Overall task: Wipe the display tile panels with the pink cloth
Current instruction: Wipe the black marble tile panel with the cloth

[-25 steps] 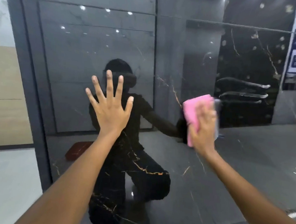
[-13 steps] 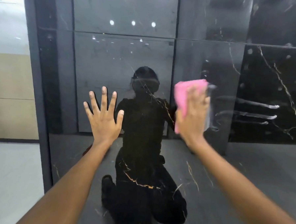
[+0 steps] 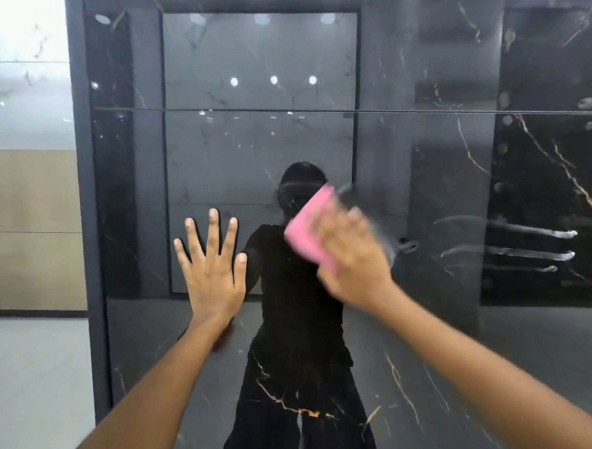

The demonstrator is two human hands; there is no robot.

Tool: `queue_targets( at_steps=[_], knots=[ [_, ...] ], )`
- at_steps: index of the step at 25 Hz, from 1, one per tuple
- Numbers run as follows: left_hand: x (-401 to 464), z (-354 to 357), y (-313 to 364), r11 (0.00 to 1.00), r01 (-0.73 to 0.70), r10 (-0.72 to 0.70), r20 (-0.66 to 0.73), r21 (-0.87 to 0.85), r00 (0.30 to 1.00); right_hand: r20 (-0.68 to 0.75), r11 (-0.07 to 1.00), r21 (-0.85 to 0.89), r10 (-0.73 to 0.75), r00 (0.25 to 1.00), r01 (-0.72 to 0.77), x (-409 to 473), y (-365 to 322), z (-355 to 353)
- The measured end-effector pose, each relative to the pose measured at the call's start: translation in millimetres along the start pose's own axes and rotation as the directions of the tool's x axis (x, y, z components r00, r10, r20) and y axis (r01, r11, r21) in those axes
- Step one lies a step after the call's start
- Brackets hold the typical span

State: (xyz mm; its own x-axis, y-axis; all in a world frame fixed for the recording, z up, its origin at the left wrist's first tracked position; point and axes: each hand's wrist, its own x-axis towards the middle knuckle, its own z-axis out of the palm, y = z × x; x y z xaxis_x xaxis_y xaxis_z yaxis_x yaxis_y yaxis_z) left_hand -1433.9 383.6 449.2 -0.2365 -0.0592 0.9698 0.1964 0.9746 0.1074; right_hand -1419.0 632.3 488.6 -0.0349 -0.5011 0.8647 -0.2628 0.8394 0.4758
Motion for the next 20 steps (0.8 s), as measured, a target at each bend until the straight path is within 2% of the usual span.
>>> queue_targets(
  at_steps=[1,2,3,4,5,6,7,8,9,10,11,12,13,14,15,16,17,18,19,20],
  knots=[
    [1.7,-0.1,-0.6,1.0,-0.001,0.001,-0.005,-0.004,1.0,0.135,0.941,0.069,-0.338,0.931,0.332,-21.6,-22.2,-0.1],
    [2.9,-0.3,-0.4,1.0,-0.004,0.003,-0.007,-0.007,1.0,0.255,0.817,0.125,-0.574,0.778,0.562,-32.9,-28.3,-4.7],
    [2.4,-1.0,0.7,1.0,-0.005,0.005,-0.007,-0.011,1.0,0.286,0.696,0.148,-0.71,0.643,0.703,-30.8,-18.8,-6.3],
    [1.6,-2.0,1.7,1.0,-0.007,0.007,-0.007,-0.014,1.0,0.246,0.674,0.109,-0.73,0.637,0.73,-14.7,-2.0,-8.8],
    [1.1,-2.5,2.3,1.0,-0.008,0.008,-0.009,-0.012,1.0,0.194,0.779,0.057,-0.622,0.759,0.625,8.3,16.9,-12.5],
    [1.1,-2.3,2.7,1.0,-0.007,0.007,-0.01,-0.005,1.0,0.11,0.915,-0.01,-0.4,0.91,0.403,33.9,36.9,-17.0],
    [1.5,-2.0,2.5,1.0,-0.008,0.008,-0.009,0.003,1.0,0.003,0.992,-0.033,-0.121,0.993,0.121,56.0,53.0,-22.4],
    [1.0,-2.2,3.0,1.0,-0.009,0.009,-0.007,0.007,1.0,-0.058,0.993,-0.014,0.115,0.992,-0.116,67.1,56.8,-24.7],
    [0.7,-3.6,4.0,1.0,-0.006,0.006,-0.009,0.002,1.0,-0.073,0.976,0.006,0.216,0.974,-0.216,67.6,47.7,-21.9],
    [2.5,-6.3,4.7,1.0,0.002,-0.002,-0.017,-0.014,1.0,-0.051,0.985,0.002,0.173,0.984,-0.173,59.0,30.8,-15.6],
    [7.9,-10.6,5.7,0.999,0.017,-0.018,-0.031,-0.035,0.999,0.03,0.999,-0.004,-0.033,0.999,0.033,43.0,11.4,-9.2],
    [16.8,-16.2,7.1,0.998,0.03,-0.033,-0.048,-0.057,0.998,0.128,0.953,0.023,-0.302,0.945,0.302,24.5,-1.6,-7.3],
    [29.2,-22.0,8.1,0.996,0.037,-0.042,-0.063,-0.078,0.997,0.218,0.864,0.042,-0.498,0.839,0.502,13.9,-0.8,-10.7],
    [43.7,-26.4,8.8,0.994,0.044,-0.05,-0.065,-0.099,0.997,0.256,0.811,0.016,-0.569,0.781,0.585,14.2,13.3,-17.1],
    [58.4,-29.2,10.3,0.992,0.057,-0.063,-0.054,-0.11,0.997,0.219,0.839,-0.06,-0.518,0.827,0.541,21.7,34.6,-22.6],
    [72.4,-30.3,12.2,0.993,0.069,-0.073,-0.038,-0.098,0.997,0.128,0.931,-0.134,-0.324,0.937,0.34,33.1,58.4,-26.0],
    [81.5,-28.9,13.3,0.995,0.071,-0.074,-0.031,-0.069,0.997,0.003,0.985,-0.171,-0.02,1.0,0.02,46.8,84.1,-32.1],
    [85.1,-25.4,13.8,0.997,0.062,-0.063,-0.035,-0.037,0.997,-0.102,0.939,-0.176,0.281,0.954,-0.295,60.6,111.3,-39.9],
    [84.8,-20.8,13.3,0.999,0.046,-0.047,-0.045,-0.013,0.998,-0.158,0.835,-0.13,0.515,0.842,-0.535,74.5,131.2,-49.3],
    [83.7,-16.6,12.3,1.0,0.028,-0.028,-0.056,-0.002,0.998,-0.18,0.735,-0.055,0.659,0.731,-0.676,90.9,139.9,-55.3]
  ],
)
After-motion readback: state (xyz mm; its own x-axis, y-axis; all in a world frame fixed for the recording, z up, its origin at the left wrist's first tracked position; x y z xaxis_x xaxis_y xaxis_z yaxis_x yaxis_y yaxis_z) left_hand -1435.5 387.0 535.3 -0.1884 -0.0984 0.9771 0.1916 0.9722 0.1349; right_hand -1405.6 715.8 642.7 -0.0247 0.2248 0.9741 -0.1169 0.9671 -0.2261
